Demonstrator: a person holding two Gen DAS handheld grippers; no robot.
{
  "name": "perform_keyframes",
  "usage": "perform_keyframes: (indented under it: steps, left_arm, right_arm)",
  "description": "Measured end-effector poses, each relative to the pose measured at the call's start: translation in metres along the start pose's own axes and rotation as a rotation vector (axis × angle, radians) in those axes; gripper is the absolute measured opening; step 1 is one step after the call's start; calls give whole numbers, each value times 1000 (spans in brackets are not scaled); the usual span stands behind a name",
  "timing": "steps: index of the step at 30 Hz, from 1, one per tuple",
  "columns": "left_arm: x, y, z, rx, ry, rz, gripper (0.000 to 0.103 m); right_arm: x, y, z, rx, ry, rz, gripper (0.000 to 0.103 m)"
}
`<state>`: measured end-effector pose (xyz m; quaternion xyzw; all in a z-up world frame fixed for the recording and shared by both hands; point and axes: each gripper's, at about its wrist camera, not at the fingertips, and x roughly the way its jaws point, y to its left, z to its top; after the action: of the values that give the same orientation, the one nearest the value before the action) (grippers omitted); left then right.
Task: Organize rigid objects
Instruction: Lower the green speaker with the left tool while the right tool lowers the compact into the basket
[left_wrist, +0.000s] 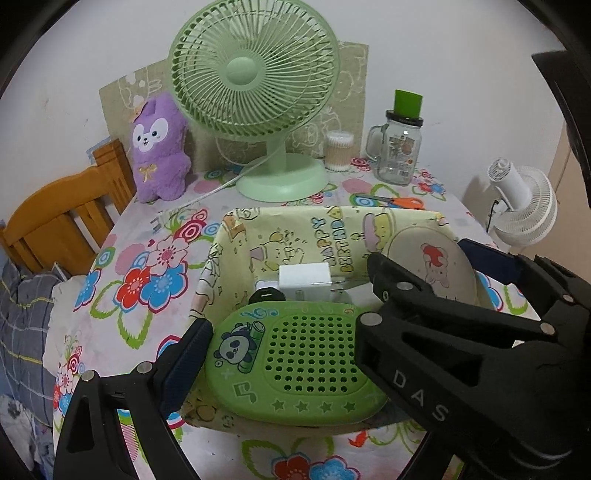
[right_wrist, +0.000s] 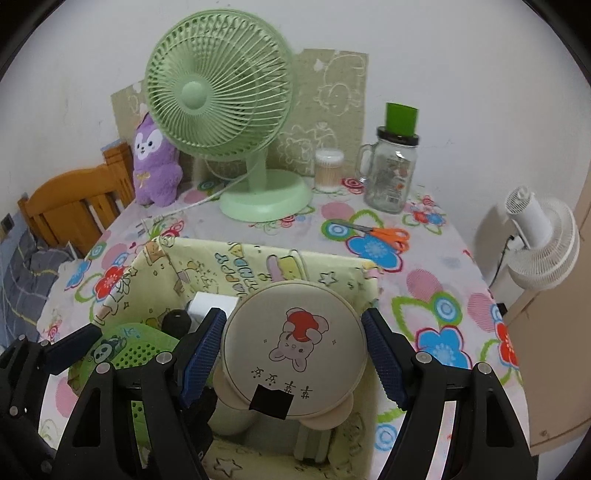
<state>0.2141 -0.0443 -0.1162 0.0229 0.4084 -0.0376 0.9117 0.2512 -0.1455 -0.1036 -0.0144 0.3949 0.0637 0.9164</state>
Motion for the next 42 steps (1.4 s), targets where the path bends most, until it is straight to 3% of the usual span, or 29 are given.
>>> perform_keyframes:
  steps: [8, 13, 18, 30, 42]
  left_arm:
    - [6, -2, 0, 23, -2, 15, 95]
    - [6, -5, -1, 33, 2, 11, 95]
    - [8, -7, 1, 15, 10, -8, 95]
    - [25, -33, 7, 63, 34, -46, 95]
    - [39, -46, 15, 53, 53, -91, 96]
  right_arm:
    - [9, 0, 0, -12, 14, 8, 78]
    - [-3, 3, -2, -50, -11, 42, 93]
    - [-26, -2, -5, -75, -63, -14, 94]
    - [-29, -39, -15, 5, -49, -69, 94]
    - [-23, -64, -18, 81, -40, -56, 94]
